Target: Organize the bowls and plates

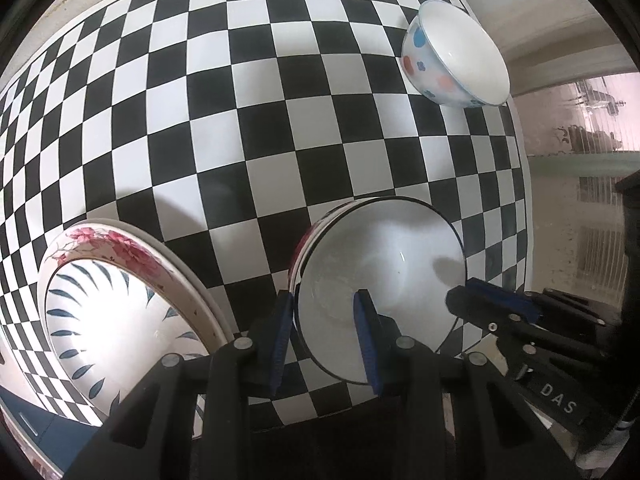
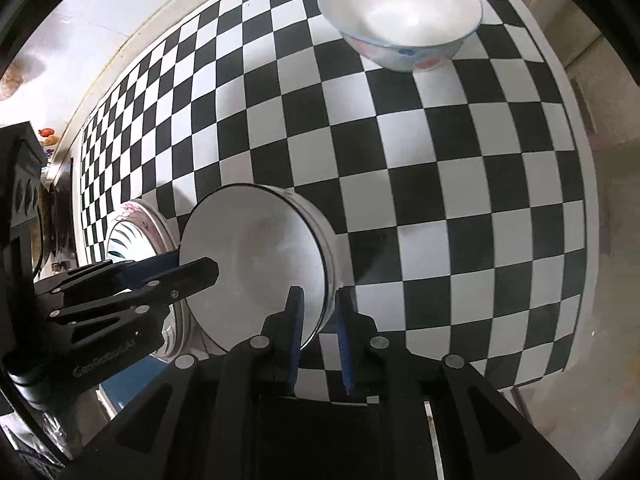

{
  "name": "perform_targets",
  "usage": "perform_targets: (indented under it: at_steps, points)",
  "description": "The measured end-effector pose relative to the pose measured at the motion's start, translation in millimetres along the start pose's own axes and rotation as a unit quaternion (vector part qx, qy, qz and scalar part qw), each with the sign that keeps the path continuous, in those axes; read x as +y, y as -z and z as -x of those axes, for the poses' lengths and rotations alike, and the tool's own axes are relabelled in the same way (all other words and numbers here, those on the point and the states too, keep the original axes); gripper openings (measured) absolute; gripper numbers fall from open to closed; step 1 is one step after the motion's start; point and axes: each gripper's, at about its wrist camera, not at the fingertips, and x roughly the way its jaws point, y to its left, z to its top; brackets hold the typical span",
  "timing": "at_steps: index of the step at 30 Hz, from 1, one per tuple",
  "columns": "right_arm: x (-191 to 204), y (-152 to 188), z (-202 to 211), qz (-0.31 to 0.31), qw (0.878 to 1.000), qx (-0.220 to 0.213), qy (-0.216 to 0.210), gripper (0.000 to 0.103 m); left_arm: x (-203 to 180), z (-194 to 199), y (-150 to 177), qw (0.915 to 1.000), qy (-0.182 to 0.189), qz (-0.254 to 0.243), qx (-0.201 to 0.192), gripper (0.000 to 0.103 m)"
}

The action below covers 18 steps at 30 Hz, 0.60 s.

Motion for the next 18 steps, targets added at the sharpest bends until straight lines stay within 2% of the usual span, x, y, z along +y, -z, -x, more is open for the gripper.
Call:
perform_targets:
  at_steps: [3, 5, 10, 15, 18]
  points:
    - [-1, 0, 4, -0.001, 1.000, -0.005, -0.010, 0.017, -4, 17, 4, 0.9997, -0.008, -0.005, -0.021, 0.028]
    - [-3, 0, 12, -0.004, 1.000, -0.013, -0.015, 0.017, -9, 33, 6, 0.9984, -0.025, -0.011, -0.050, 0.029]
    - [-7, -1, 40, 0.009, 0.999, -0.043, 0.003, 0.017, -21, 70, 7, 0.9914, -0.058, -0.019, -0.116, 0.030]
    - [-17, -12, 65, 0.009, 0.997, -0.070, 0.026, 0.018, -33, 86, -7, 0.9844, -0.064, -0.031, -0.161, 0.033]
    - [-31, -23, 78, -0.007, 0.997, -0.083, 0.006, 0.026, -38, 86, -25, 0.9833, -0.064, -0.027, -0.168, 0.033]
